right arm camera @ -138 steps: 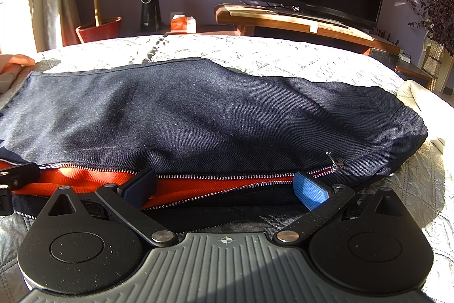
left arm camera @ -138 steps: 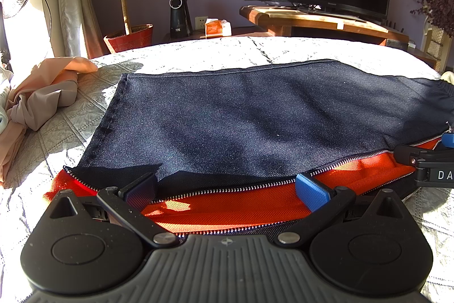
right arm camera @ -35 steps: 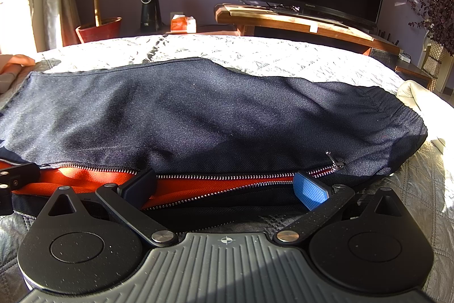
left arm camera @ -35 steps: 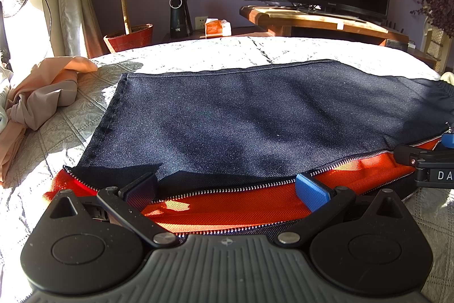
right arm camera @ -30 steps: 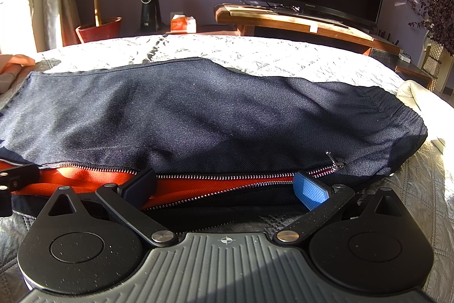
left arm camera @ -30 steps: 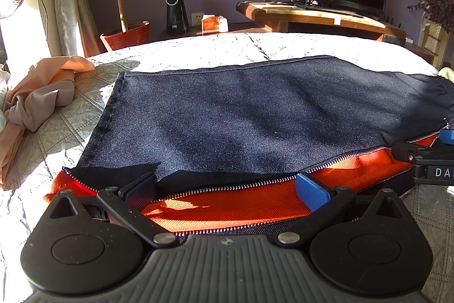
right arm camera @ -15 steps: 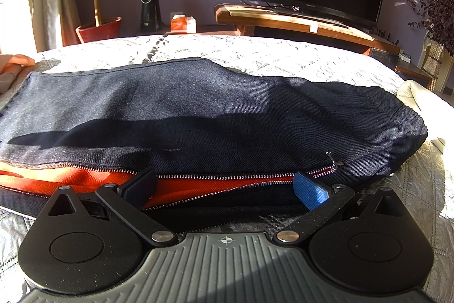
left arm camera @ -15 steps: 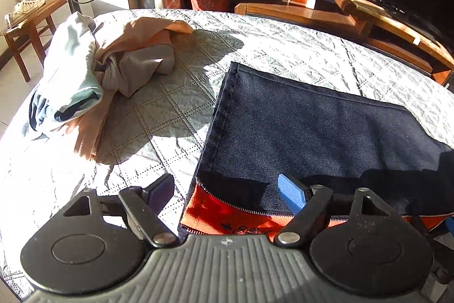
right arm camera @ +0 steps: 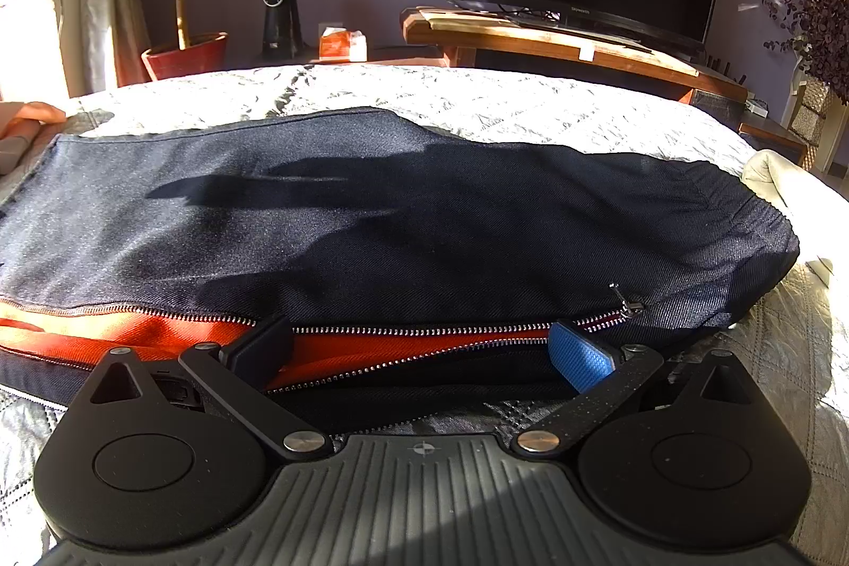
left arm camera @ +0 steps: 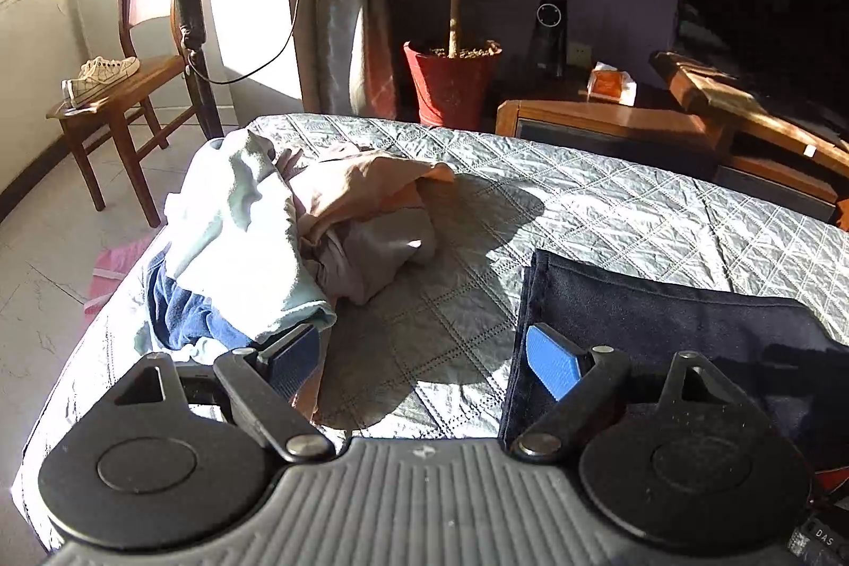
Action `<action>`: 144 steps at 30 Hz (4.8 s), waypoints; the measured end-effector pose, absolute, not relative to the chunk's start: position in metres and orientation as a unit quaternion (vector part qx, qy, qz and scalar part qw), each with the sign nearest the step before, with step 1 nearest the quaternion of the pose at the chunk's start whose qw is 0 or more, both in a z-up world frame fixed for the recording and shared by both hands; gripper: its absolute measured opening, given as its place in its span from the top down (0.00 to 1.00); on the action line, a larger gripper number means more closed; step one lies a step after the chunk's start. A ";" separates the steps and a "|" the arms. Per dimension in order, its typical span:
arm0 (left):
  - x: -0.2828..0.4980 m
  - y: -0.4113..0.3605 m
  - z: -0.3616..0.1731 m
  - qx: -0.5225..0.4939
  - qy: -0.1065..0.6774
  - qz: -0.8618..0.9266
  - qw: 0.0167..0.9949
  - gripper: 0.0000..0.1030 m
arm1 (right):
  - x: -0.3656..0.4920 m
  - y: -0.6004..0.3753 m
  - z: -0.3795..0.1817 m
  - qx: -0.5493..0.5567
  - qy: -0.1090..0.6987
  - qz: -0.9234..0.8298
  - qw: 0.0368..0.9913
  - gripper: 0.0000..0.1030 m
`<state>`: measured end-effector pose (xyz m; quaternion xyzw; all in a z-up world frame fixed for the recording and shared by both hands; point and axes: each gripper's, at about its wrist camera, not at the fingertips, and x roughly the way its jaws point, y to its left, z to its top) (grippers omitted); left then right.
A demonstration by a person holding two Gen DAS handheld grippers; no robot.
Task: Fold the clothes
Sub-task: 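Lift both grippers off the zipper edge and move toward the trouser leg, then grasp the elastic cuff of the navy trousers with the right gripper and lift, then lay the held cuff onto the trousers and open the right gripper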
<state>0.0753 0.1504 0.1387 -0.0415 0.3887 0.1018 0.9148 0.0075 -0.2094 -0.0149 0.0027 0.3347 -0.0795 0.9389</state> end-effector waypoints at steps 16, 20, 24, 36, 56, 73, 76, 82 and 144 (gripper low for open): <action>0.081 0.180 0.120 -0.144 0.428 0.106 0.886 0.17 | 0.040 -0.052 0.022 -0.034 0.377 0.146 0.914 0.48; 0.086 0.158 0.107 -0.144 0.449 0.077 0.879 0.17 | 0.053 -0.008 0.005 -0.081 0.397 0.165 0.899 0.42; 0.089 0.137 0.100 -0.129 0.461 0.054 0.876 0.16 | 0.040 0.005 0.012 -0.141 0.385 0.195 0.891 0.50; 0.086 0.071 0.086 -0.062 0.485 -0.012 0.872 0.16 | -0.025 -0.308 0.007 0.425 0.306 -0.106 0.845 0.17; 0.087 0.034 0.054 0.013 0.515 -0.026 0.856 0.17 | -0.004 -0.444 -0.033 0.386 0.235 -0.095 0.887 0.12; 0.087 0.022 0.041 0.037 0.529 -0.036 0.847 0.18 | -0.016 -0.466 -0.037 0.471 0.176 -0.068 0.862 0.77; 0.088 0.025 0.043 0.033 0.527 -0.034 0.848 0.18 | -0.008 -0.447 -0.013 0.425 0.167 -0.052 0.888 0.78; 0.090 0.036 0.049 0.016 0.523 -0.024 0.852 0.18 | 0.015 -0.389 0.037 0.277 0.173 -0.005 0.945 0.78; 0.096 0.110 0.073 -0.093 0.506 0.015 0.857 0.15 | 0.026 -0.121 0.003 -0.099 0.318 0.144 0.932 0.65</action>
